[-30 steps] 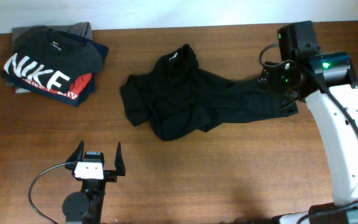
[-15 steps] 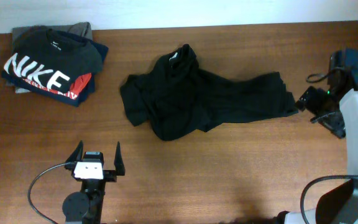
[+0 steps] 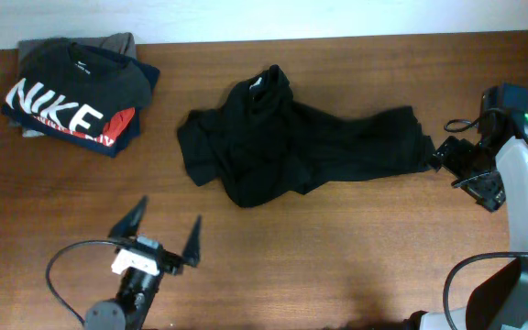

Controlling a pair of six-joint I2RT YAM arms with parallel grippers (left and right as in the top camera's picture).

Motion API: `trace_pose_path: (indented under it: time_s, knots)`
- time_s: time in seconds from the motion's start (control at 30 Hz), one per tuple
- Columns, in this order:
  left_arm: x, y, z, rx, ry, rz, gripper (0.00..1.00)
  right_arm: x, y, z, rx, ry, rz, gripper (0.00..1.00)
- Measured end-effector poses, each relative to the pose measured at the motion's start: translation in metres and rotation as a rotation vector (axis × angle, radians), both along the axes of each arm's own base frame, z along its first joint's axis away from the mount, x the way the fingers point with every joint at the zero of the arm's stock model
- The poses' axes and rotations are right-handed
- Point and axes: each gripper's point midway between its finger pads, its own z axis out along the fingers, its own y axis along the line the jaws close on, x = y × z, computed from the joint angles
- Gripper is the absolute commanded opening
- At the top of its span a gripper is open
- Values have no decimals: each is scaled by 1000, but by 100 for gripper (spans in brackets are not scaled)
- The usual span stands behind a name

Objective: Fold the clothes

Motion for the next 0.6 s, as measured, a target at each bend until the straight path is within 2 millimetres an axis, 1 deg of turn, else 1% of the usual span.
trace_pose_path:
  time_s: [0.03,0.1,0.17,0.2,0.33,0.47,0.5,0.53,0.6]
  knots:
    - [-5,-8,4,-23,1,-58,99,0,0,0,-1,-2,0,99]
    - [-11,-18,8,-57,16,-134,99,2,0,0,-1,-6,0,99]
    - [-18,-25,19,-76,15,-190,99,4,0,0,0,-17,1,99]
    - [-22,-28,27,-82,16,-213,99,6,0,0,5,-25,2,99]
    - [-32,-35,75,-88,31,-261,99,9,5,0,32,-40,5,99]
    - [-32,-43,129,-57,47,-319,99,10,9,0,54,-46,7,99]
    - [-31,-47,139,-46,46,-343,99,9,10,0,59,-43,8,99]
    - [-30,-52,145,-34,50,-378,99,8,11,0,64,-39,9,99]
    - [-30,-61,151,-9,43,-455,99,6,12,0,70,-31,9,99]
